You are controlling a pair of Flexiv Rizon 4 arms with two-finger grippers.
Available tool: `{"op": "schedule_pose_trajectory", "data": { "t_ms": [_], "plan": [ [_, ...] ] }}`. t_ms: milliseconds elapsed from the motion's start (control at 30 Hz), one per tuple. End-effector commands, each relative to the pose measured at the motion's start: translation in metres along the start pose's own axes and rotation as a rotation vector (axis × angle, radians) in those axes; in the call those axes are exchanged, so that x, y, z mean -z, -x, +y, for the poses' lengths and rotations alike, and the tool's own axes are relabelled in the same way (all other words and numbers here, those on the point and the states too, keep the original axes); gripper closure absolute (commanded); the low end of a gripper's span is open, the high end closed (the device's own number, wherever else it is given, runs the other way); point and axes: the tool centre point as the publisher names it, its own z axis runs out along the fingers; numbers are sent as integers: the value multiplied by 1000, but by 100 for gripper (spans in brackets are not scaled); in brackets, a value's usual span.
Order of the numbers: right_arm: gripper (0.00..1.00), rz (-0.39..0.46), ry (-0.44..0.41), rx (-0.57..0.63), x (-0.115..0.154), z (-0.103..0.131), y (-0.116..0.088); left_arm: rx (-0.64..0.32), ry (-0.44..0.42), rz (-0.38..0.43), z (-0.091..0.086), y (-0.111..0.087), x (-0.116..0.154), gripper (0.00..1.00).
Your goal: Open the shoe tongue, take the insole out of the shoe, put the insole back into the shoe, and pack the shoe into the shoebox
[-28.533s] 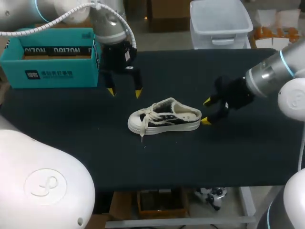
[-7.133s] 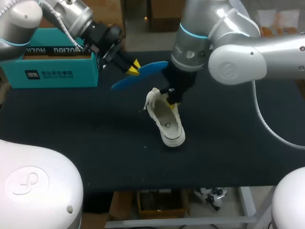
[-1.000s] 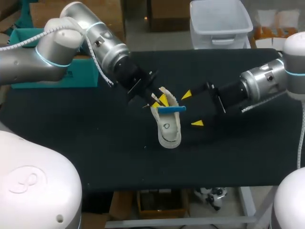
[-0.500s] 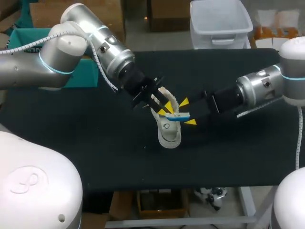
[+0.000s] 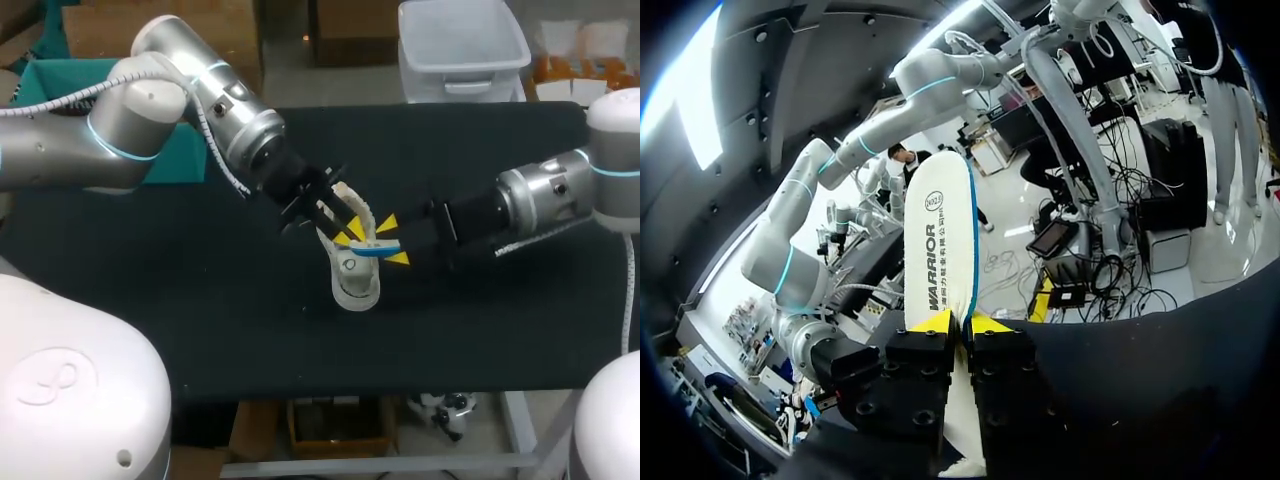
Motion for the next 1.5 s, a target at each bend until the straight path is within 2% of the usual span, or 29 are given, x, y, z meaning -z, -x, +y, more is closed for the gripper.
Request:
{"op": "schedule_pose_trajectory", "data": {
  "t_ms": [33,167,233,1100,1133,1233,1267,1500],
  "plan": [
    [58,6,-3,2,0,1,2,0,-15,-4,4,-1,0,100],
    [82,9,4,5,0,0,1,-3,-17,-2,3,-2,-1,100],
    [100,9,6,6,0,0,1,-3,-22,-3,3,-3,0,100],
    [100,14,2,18,1,4,3,31,-41,25,4,-4,2,100],
    [100,14,-1,20,1,4,4,35,-37,28,3,-4,5,18],
    [100,13,-2,20,1,5,4,45,-38,31,3,-4,9,18],
    [100,12,-3,20,2,5,4,51,-35,32,3,-3,10,0],
    [100,10,-5,20,2,6,4,69,-37,31,4,-3,15,0]
  ]
}}
